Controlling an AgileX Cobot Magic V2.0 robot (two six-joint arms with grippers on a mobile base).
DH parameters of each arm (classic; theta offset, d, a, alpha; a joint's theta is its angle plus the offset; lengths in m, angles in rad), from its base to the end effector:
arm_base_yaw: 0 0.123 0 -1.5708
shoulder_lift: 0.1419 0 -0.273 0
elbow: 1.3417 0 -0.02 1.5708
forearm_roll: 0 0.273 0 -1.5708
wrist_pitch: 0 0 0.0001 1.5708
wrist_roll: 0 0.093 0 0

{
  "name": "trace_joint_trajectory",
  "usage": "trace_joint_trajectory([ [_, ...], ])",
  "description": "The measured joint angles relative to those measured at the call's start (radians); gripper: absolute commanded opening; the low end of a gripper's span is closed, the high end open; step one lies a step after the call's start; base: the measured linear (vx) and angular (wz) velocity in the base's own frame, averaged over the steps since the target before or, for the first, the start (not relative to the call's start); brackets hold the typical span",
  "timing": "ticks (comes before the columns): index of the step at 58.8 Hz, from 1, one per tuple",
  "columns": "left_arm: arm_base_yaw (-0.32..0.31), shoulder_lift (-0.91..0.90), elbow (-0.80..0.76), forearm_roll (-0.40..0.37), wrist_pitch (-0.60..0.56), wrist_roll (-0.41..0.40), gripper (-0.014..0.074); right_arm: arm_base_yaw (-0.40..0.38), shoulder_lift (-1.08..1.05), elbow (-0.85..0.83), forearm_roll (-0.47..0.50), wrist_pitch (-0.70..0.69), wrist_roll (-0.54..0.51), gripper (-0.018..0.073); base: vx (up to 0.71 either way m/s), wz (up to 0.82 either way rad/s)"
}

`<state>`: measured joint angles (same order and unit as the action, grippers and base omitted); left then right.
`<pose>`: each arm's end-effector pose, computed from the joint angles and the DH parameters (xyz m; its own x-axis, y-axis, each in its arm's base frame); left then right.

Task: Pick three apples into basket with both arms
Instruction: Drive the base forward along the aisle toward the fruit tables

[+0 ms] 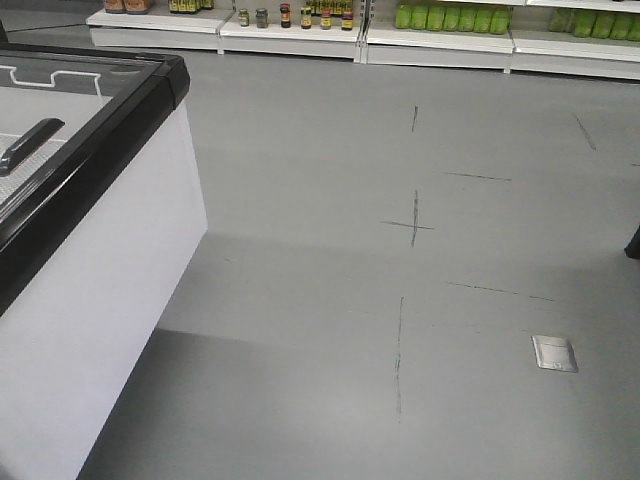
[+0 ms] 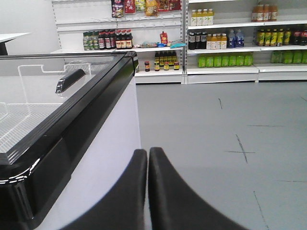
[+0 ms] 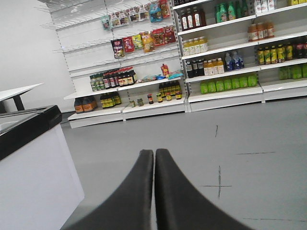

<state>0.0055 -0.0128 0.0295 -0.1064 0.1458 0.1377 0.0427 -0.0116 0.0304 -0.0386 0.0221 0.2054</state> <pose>0.0929 -0.0009 0.1903 -0.0741 0.0320 -0.9967 0.0123 0.9994 0.0312 0.0931 0.0039 0.2013 0.0387 0.1678 -0.9851 -0.0489 0.9849 0.1659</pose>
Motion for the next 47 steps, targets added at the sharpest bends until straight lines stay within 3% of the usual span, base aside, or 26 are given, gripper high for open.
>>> trace_joint_trajectory([
  [47,0.0,0.0,0.0,0.0,0.0,0.0,-0.0006,0.0,0.0,0.0,0.0,0.0,0.0,-0.0006,0.18,-0.16],
])
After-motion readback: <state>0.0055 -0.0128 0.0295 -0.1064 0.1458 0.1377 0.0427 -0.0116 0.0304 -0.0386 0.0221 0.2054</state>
